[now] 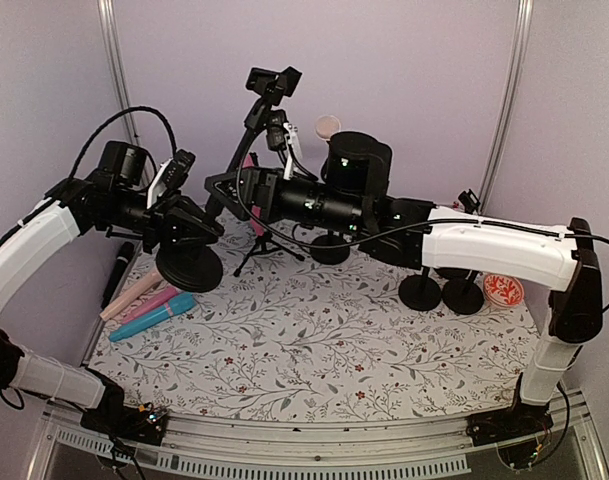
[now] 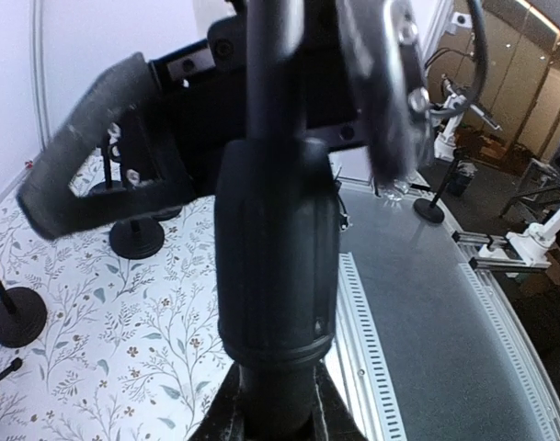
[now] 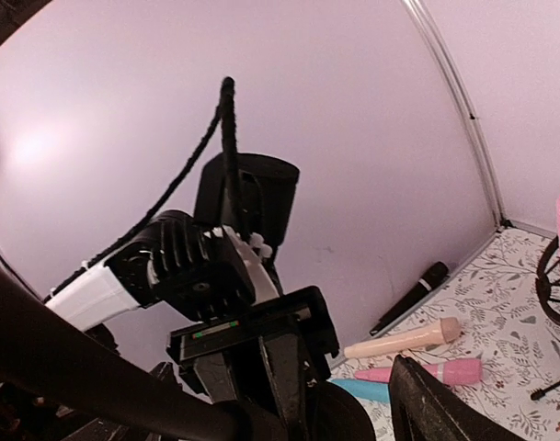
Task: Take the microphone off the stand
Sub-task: Unscrew the knob on the stand of the microphone stand.
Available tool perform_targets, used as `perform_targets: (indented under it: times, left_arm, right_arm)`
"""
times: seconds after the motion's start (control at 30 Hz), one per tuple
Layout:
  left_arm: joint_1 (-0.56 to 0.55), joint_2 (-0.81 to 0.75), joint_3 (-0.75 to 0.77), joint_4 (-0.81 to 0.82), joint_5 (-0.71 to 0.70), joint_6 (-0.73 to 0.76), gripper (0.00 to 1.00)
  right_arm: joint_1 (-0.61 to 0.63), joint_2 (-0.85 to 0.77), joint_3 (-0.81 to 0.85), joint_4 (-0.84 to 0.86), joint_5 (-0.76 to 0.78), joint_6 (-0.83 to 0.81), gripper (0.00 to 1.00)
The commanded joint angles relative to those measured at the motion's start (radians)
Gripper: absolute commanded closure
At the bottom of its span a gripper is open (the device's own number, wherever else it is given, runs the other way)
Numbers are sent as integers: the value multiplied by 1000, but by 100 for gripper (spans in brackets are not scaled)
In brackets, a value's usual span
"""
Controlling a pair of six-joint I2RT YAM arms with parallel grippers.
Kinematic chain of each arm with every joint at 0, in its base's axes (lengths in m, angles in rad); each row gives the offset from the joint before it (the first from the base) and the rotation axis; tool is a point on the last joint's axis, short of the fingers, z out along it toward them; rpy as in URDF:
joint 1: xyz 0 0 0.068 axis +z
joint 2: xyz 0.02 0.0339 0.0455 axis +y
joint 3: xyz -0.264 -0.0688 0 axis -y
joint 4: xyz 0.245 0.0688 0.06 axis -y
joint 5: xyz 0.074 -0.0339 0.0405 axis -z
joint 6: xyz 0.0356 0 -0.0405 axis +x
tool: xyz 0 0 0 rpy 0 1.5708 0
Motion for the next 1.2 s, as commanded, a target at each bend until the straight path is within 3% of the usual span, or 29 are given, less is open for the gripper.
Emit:
perform_targets:
  times: [0.0, 0.33, 0.6, 0.73, 0.93, 1.17]
  left_arm:
    - [9, -5, 29, 105, -83, -58, 100]
    - [7, -24, 18, 152, -232, -121, 100]
    - [-1, -60, -57, 234, -403, -207, 100]
    - [-3, -81, -41, 244, -364, -241, 100]
    - [-31, -85, -25, 231, -121, -289, 100]
    - [-82, -119, -164, 474, 150, -523, 100]
  right_arm:
    - [36, 8, 48, -150, 184, -53, 24]
    - [41, 101, 187, -180, 210, -21, 52]
    - [43, 131, 259, -187, 226, -14, 100]
    - [43, 130, 268, -185, 191, -27, 100]
    - [42, 100, 236, -90, -11, -72, 100]
    - [35, 44, 141, 112, -332, -83, 100]
